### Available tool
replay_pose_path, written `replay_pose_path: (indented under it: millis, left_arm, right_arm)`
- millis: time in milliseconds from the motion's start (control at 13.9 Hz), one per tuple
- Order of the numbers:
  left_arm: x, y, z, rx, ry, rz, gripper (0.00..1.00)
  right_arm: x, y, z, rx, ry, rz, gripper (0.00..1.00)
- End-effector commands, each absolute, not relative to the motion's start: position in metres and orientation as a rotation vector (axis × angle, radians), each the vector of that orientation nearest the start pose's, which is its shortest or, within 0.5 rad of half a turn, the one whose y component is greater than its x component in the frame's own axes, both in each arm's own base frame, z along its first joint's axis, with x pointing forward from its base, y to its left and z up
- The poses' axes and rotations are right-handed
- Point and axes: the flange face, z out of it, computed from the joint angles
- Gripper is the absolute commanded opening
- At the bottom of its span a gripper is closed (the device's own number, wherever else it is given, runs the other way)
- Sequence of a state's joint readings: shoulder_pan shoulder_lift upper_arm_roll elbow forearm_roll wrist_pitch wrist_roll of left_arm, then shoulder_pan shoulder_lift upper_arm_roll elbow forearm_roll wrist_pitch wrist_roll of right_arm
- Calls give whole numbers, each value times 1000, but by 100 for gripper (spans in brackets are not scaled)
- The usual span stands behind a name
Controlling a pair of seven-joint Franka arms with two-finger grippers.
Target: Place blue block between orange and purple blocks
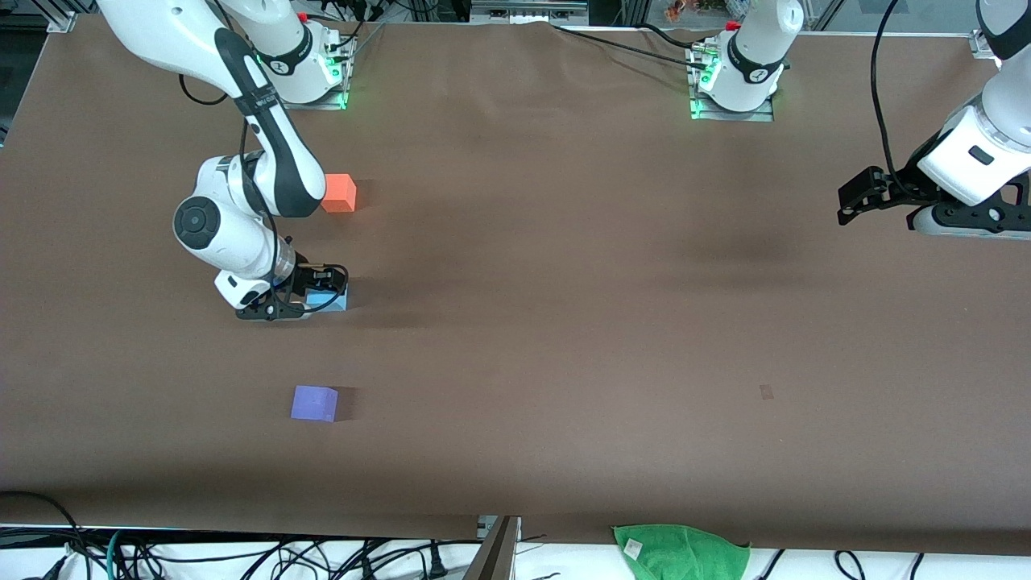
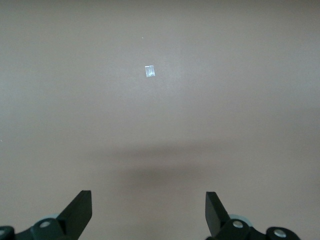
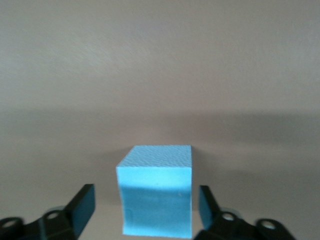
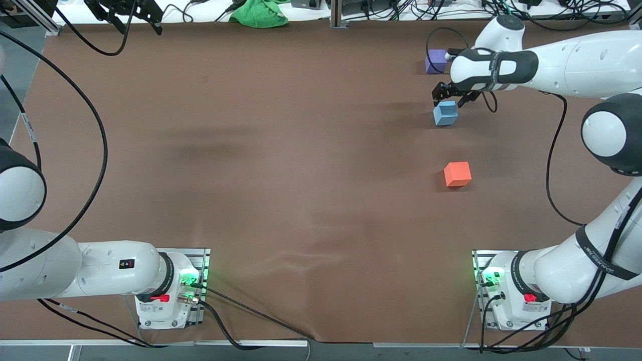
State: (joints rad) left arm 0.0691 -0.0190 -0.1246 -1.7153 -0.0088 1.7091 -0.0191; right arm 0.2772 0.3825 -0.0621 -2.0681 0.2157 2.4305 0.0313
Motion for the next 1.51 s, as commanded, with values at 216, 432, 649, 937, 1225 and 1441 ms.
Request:
replay_pose_path:
  millis: [216, 432, 649, 937, 1225, 1441]
  left_arm:
    - [560, -34, 584, -3136, 59, -12, 100]
    - [559, -37, 585, -3136, 63, -12, 100]
    - [559, -35, 585, -3138, 61, -12, 100]
    - [559, -37, 585, -3138, 63, -15, 100]
    - [559, -37, 585, -3138, 63, -12, 100]
    - [559, -37, 585, -3138, 63, -15, 100]
  right_arm:
    - [630, 130, 378, -2986, -194, 149, 100]
    - [625, 127, 457, -3033, -274, 43, 100]
    - [601, 129, 502, -3032, -313, 56, 100]
    - [587, 111, 550, -3115, -359, 46, 100]
    - [588, 89, 578, -3113, -376, 45, 100]
    - [566, 89, 597, -3108, -345, 118, 100]
